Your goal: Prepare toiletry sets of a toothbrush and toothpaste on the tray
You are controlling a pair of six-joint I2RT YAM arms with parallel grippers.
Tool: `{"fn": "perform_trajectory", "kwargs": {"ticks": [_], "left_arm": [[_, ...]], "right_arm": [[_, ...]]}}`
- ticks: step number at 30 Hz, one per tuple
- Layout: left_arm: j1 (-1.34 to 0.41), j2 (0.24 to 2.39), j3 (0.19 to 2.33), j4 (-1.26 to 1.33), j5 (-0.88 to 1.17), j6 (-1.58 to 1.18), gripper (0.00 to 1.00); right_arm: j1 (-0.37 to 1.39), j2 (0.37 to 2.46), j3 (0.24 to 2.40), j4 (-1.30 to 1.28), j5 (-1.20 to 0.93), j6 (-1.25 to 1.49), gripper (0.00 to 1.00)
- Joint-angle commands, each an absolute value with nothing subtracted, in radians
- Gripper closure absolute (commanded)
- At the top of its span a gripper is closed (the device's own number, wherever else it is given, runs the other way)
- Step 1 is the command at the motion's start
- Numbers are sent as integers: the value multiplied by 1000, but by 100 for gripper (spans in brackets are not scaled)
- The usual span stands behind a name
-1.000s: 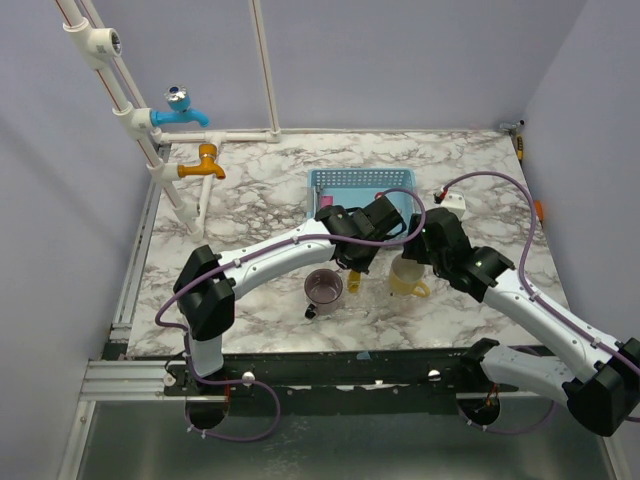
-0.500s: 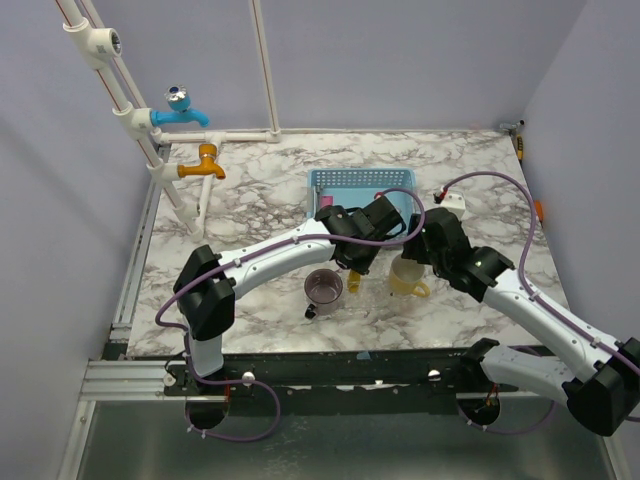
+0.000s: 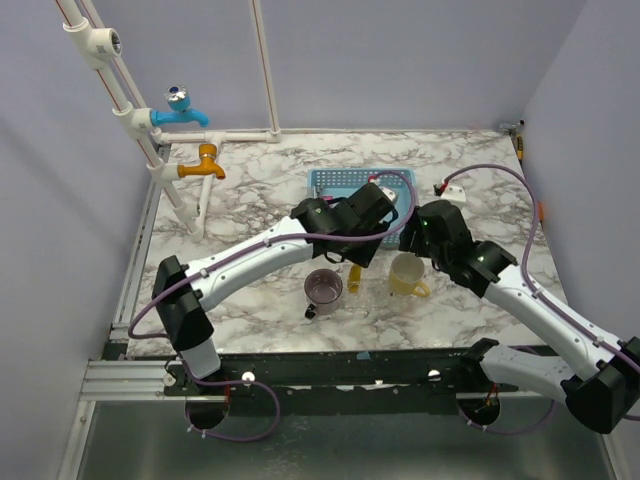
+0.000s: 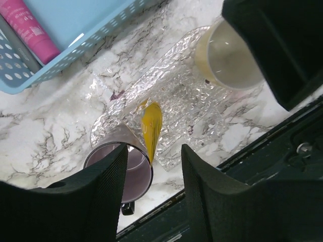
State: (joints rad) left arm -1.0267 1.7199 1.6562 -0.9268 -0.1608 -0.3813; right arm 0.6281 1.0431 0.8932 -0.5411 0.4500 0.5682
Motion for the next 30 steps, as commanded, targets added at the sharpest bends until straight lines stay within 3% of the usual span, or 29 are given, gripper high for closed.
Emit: {"fn": "perform_trajectory", "kwargs": {"ticks": [1,14,30], "left_arm": [[-1023,1620,1705,-940,-145,-389,51],[-1014,1401,1640,-955,-259,-406,35],[-962,1000,1279,-851,-332,-392,13]], "right_arm": [[624,1061,948,-542,416,567,35],[624,1241,1110,-484,307,547,35],[624,1608,1324,-406,179,553,33]]}}
